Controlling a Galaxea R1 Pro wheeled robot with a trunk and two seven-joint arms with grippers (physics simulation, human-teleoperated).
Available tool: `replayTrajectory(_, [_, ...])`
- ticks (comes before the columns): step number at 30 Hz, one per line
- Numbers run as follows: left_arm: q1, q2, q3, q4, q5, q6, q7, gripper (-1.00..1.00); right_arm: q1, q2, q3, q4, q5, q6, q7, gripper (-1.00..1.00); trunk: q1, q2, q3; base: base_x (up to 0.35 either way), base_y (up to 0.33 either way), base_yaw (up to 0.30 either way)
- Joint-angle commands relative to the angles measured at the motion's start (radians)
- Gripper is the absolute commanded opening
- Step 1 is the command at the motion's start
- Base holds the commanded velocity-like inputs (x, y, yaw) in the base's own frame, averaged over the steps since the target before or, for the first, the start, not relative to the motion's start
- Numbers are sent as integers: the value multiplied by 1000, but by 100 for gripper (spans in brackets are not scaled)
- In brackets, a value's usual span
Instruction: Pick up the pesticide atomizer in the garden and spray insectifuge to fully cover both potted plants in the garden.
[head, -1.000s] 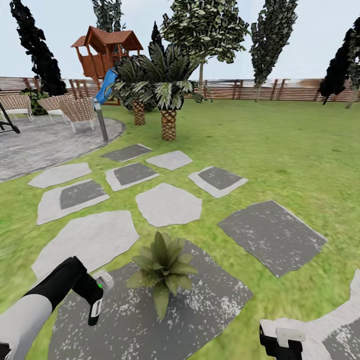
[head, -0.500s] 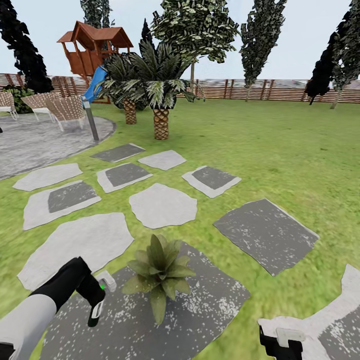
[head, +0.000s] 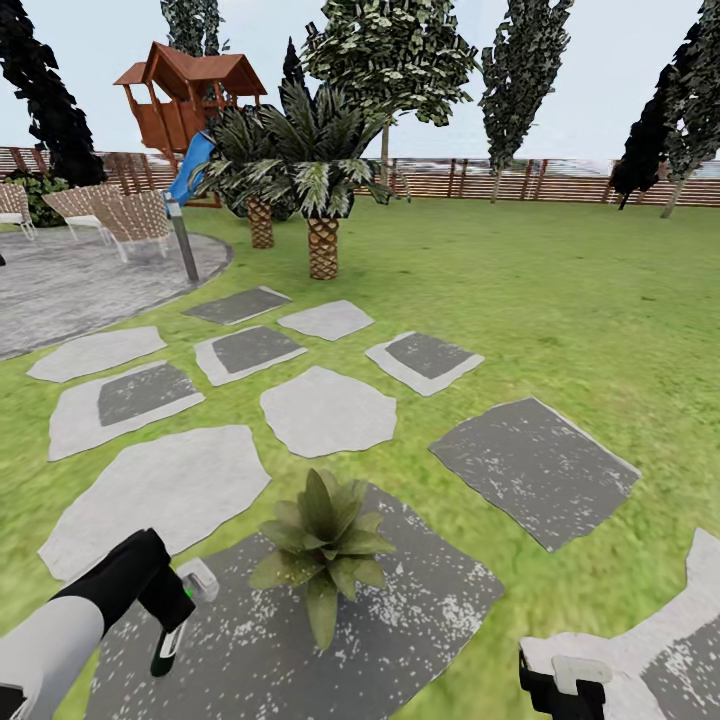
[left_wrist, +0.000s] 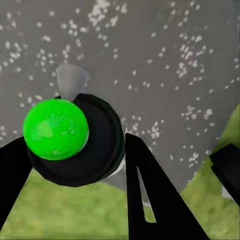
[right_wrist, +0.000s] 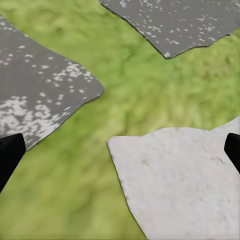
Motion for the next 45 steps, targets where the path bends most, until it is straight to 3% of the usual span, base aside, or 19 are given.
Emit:
replayTrajectory(1, [0,-12,-1,-8,5,8,30,-100,-1,0,-4,1,11,-3,-6,100,0,0,-1,0,3,0])
replayTrajectory(4, [0,-33,-3,-8,6,4,33,-100,-1,0,-4,1,11,-3,-6,100,0,0,-1,0,1,0])
replayTrajectory(12, [0,-35,-2,-15,6,14,30,-100,-1,0,-4,1,11,-3,-6,100,0,0,-1,0,0,0])
replayTrajectory(23, [-5,-33,-2,-17,9,16,27,-100,-1,0,-4,1,11,-3,-6,100,42,-77,-51,0,0,0])
replayTrajectory(26, [-5,-27,20,-16,9,15,25,-100,-1,0,-4,1,11,-3,-6,100,53,-98,-65,0,0,0])
replayTrajectory(29, [-5,-28,61,-16,8,9,27,-100,-1,0,-4,1,11,-3,-6,100,53,-98,-66,0,0,0])
replayTrajectory(32, [-4,-34,75,-16,8,8,32,-100,-1,0,-4,1,11,-3,-6,100,53,-98,-66,0,0,0])
replayTrajectory(35, [-10,-47,74,-30,9,12,30,-100,-1,0,-4,1,11,-3,-6,100,53,-98,-66,0,0,0])
replayTrajectory(37, [-19,-56,73,-94,9,19,25,-100,-1,0,-4,1,11,-3,-6,100,53,-98,-66,0,0,0])
replayTrajectory(42, [-12,-42,75,-96,10,20,19,-100,-1,0,-4,1,11,-3,-6,100,53,-98,-66,0,0,0])
replayTrajectory(45, [-11,-40,73,-100,8,21,-37,-100,-1,0,-4,1,11,-3,-6,100,53,-98,-66,0,0,0])
